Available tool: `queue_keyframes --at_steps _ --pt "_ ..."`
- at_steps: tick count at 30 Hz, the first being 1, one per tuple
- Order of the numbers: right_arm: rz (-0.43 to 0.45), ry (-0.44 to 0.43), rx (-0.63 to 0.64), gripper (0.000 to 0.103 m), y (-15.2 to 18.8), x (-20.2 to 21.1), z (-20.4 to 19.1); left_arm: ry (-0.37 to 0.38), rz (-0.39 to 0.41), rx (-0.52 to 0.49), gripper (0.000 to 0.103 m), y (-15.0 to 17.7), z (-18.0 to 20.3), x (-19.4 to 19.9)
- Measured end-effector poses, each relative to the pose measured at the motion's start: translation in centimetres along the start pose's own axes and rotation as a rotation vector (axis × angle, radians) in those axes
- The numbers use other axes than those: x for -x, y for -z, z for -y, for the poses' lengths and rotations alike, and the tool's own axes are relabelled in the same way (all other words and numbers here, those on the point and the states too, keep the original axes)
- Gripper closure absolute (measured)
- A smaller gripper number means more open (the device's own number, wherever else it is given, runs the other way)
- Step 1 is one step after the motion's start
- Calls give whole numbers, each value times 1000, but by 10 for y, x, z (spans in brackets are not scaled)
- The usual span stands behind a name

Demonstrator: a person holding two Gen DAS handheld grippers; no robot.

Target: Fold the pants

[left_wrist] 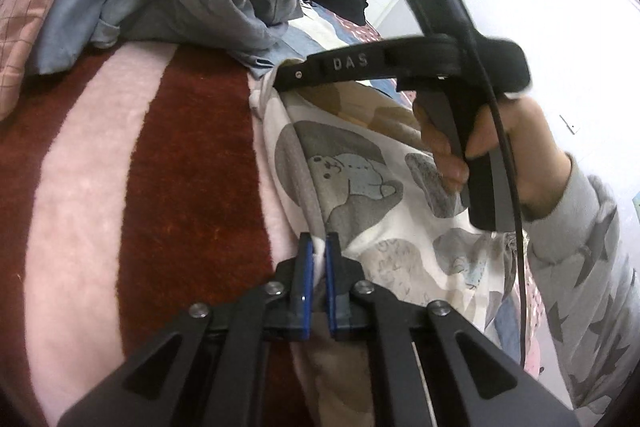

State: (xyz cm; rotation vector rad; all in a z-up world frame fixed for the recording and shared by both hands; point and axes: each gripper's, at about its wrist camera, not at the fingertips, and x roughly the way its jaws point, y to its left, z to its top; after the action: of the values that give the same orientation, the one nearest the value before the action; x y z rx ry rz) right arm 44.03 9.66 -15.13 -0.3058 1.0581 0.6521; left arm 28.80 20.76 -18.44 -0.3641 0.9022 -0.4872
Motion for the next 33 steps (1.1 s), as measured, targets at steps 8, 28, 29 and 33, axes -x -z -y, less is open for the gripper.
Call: queue_keyframes --at_steps 8,28,29,33 --pt "-80 -137 -143 76 -14 1 45 -26 -8 -10 100 -3 9 -10" --pt "-26 -51 -84 40 36 105 75 -70 -6 -23 99 -7 11 -14" --pt "-27 -45 -90 40 37 104 77 -74 -7 -25 99 -6 12 -13" --pt "-10 -104 -121 40 19 84 62 -79 -6 -18 99 -4 10 -14"
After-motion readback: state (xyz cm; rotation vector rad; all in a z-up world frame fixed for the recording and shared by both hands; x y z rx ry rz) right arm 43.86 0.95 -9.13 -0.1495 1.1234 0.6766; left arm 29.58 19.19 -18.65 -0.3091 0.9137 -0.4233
